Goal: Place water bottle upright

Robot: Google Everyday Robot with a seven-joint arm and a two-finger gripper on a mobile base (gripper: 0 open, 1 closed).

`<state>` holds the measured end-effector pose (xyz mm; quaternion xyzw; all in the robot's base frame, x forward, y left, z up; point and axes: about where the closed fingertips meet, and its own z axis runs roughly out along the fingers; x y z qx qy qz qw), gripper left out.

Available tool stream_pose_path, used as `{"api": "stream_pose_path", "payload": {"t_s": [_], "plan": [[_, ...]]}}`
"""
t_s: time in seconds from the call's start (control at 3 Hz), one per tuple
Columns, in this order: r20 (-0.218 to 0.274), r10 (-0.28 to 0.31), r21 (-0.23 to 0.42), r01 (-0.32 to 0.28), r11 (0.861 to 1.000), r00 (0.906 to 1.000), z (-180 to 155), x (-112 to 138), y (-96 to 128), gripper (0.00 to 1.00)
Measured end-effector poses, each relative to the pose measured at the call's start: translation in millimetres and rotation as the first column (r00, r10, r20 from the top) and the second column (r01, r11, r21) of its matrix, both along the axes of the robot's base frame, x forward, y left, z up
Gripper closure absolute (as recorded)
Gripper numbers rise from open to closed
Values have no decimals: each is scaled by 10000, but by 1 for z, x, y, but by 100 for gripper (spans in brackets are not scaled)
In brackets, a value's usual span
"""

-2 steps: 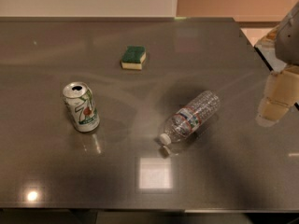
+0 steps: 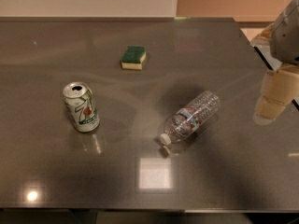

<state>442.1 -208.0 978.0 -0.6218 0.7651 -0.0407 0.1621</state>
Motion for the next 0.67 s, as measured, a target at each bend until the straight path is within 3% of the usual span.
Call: {"api": "stream_pose_path", "payload": {"t_s": [0.33,0.67], "plan": [[171,936,31,-936,9956,9955,-2,6,15,0],[144,2102,37,-2103,9776,9776,-11,11,31,0]]}}
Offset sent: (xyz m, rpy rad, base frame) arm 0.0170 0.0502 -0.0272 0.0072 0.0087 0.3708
